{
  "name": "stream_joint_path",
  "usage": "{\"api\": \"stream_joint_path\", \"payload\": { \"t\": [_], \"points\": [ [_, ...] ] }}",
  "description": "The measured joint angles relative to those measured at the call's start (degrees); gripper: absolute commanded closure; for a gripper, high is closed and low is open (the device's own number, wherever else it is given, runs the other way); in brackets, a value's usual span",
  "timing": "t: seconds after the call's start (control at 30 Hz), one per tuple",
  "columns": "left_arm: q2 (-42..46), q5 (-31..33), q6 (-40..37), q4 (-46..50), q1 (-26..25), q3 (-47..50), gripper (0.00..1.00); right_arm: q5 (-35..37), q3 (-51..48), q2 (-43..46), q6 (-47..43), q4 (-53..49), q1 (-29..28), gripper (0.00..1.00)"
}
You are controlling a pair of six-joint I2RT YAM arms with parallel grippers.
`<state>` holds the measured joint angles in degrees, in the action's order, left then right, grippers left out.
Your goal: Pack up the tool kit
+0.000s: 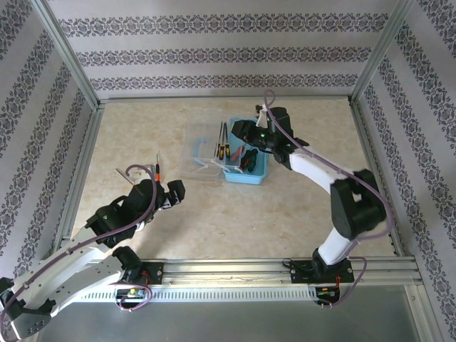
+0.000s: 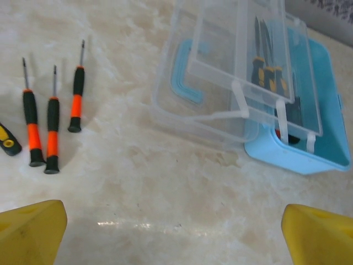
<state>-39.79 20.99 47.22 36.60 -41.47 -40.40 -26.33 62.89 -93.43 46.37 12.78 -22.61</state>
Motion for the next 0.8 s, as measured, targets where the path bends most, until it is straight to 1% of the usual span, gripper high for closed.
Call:
{"api": "stream_joint_path", "payload": {
  "t": [0.13, 0.2, 0.37, 0.47, 0.53, 0.6, 0.7, 0.8],
  "points": [
    [-0.48, 0.46, 0.00, 0.33, 2.10, 0.22, 0.00, 2.97, -8.87, 9.49, -2.16, 0.42, 0.00, 0.60],
    [-1.60, 0.20, 0.00, 0.33, 3.13, 0.22, 0.00, 5.42, -13.44, 13.33, -3.39, 0.42, -0.02, 0.58],
    [-5.20, -1.40, 0.02, 0.15, 5.27, 0.22, 0.05, 14.05, -24.55, 22.75, -6.36, 0.39, -1.07, 0.57],
    [-7.23, -2.40, 0.31, -0.11, 7.23, 0.20, 0.09, 19.47, -29.38, 27.52, -8.61, 0.96, -3.50, 0.57],
    [-8.83, -3.45, 0.55, -0.17, 9.53, 0.17, 0.13, 23.19, -32.00, 29.86, -10.08, 2.19, -5.84, 0.56],
    [-10.88, -5.22, 0.61, -0.20, 12.90, 0.02, 0.18, 26.36, -34.58, 31.32, -10.84, 4.33, -7.65, 0.56],
    [-14.97, -7.74, 0.15, -0.11, 18.23, -1.22, 0.23, 29.83, -37.44, 31.74, -11.02, 6.36, -8.39, 0.56],
    [-19.54, -9.01, -0.79, -0.11, 21.68, -3.56, 0.28, 32.13, -38.23, 31.65, -11.30, 7.06, -8.39, 0.56]
  ]
}}
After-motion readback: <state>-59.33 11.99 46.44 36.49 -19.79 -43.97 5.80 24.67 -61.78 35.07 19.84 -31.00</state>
